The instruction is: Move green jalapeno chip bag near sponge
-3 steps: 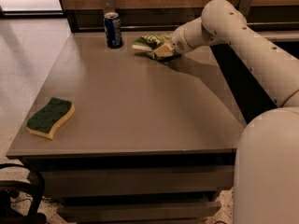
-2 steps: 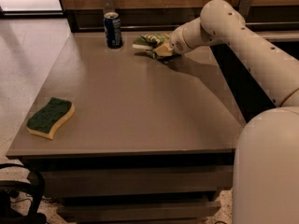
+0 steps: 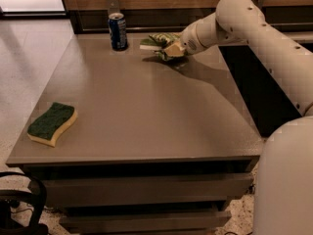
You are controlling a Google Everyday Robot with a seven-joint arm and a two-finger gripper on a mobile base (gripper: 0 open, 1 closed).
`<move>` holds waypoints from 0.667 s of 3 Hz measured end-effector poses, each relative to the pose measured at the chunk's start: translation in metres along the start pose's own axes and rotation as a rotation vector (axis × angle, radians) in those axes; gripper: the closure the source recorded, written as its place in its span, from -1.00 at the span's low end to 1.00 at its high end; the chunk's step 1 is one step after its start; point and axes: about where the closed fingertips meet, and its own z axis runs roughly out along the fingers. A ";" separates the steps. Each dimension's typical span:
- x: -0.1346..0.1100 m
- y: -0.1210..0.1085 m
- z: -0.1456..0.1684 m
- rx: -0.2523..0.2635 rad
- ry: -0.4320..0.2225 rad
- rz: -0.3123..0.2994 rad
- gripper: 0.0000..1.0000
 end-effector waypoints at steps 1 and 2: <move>-0.019 0.008 -0.039 0.008 -0.038 -0.045 1.00; -0.031 0.022 -0.079 -0.009 -0.106 -0.073 1.00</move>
Offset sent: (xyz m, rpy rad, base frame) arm -0.0922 -0.0351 0.1097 0.1122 -0.1532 0.1154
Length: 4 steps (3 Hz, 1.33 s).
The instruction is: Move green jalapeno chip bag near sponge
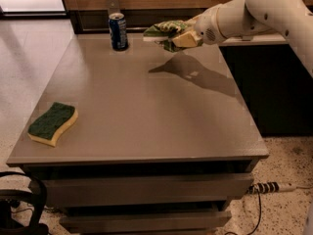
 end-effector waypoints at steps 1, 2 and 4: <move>-0.015 0.033 -0.032 -0.050 -0.075 -0.028 1.00; -0.027 0.075 -0.046 -0.123 -0.130 -0.085 1.00; -0.044 0.153 -0.050 -0.259 -0.187 -0.258 1.00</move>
Offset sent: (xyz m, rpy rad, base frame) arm -0.1428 0.0397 0.0368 0.0949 -0.0937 0.3128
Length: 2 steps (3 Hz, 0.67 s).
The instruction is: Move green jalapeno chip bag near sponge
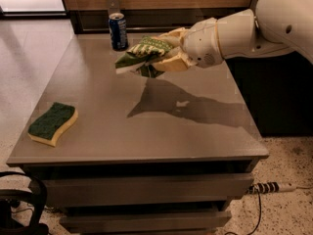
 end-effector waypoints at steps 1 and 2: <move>-0.020 0.031 0.005 -0.098 -0.040 -0.083 1.00; -0.024 0.037 0.013 -0.110 -0.052 -0.088 1.00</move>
Offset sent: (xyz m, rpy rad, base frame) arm -0.0249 0.0155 0.0045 -0.0035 -0.0235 0.0996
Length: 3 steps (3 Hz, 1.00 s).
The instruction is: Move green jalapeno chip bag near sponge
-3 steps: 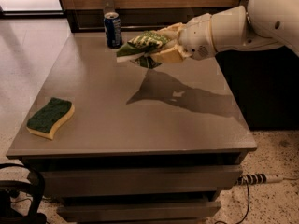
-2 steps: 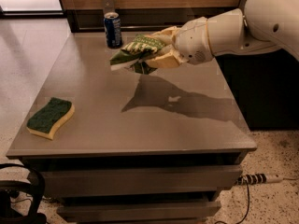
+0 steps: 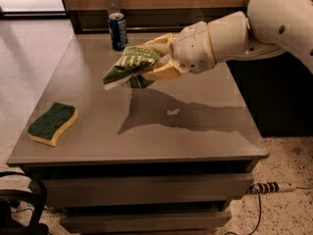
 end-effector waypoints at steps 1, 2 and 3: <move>-0.013 0.019 0.018 -0.004 -0.013 0.010 1.00; -0.031 0.043 0.043 -0.011 -0.024 0.026 1.00; -0.030 0.046 0.047 -0.018 -0.022 0.026 0.66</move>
Offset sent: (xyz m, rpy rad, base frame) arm -0.0737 0.0936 -0.0174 0.0380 0.0584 0.0013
